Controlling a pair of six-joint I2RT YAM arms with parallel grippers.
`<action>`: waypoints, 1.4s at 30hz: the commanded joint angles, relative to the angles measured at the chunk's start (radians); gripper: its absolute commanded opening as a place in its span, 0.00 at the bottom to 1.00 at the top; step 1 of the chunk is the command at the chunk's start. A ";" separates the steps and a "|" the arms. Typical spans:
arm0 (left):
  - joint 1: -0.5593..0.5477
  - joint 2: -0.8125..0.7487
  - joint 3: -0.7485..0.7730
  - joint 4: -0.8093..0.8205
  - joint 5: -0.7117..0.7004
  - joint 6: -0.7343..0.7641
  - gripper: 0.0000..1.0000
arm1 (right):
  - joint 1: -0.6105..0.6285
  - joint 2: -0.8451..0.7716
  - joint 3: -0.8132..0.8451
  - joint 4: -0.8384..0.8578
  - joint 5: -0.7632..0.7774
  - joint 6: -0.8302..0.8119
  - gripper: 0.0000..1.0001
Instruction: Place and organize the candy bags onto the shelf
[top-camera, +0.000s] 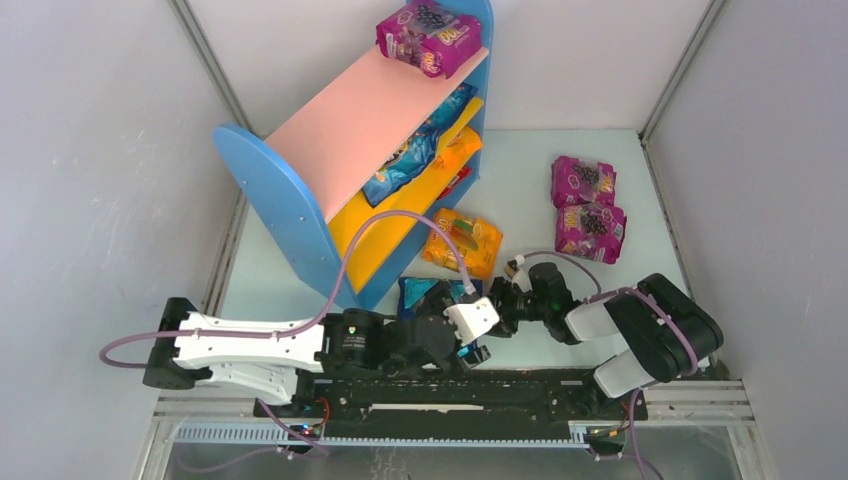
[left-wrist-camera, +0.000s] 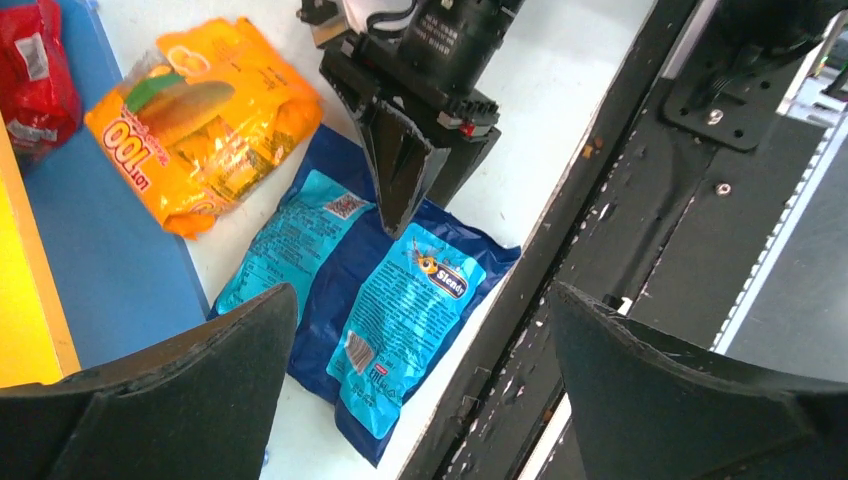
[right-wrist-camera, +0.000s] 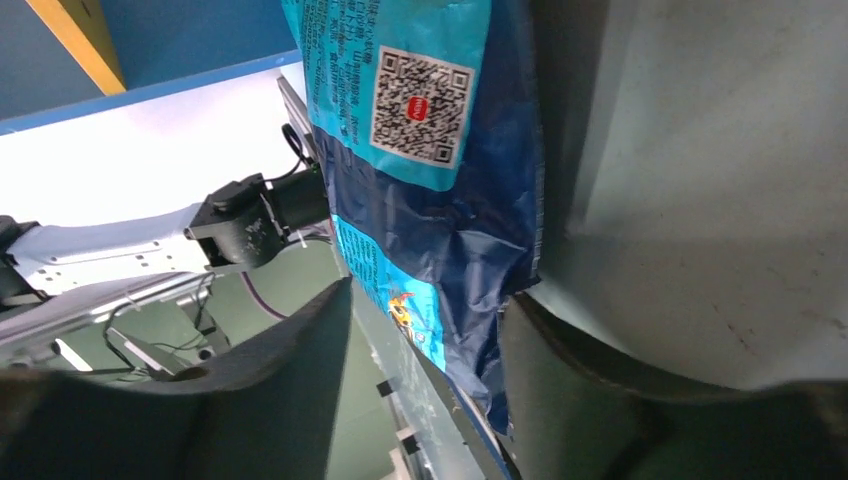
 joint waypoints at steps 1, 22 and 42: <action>-0.004 -0.011 -0.026 0.033 -0.031 -0.034 1.00 | 0.018 0.014 0.012 0.173 0.011 0.080 0.53; 0.055 0.207 -0.199 0.291 -0.096 -0.058 1.00 | 0.053 -0.304 0.052 0.024 0.136 0.358 0.00; 0.065 0.193 -0.250 0.355 -0.257 -0.051 0.23 | 0.119 -0.414 0.153 -0.286 0.258 0.293 0.12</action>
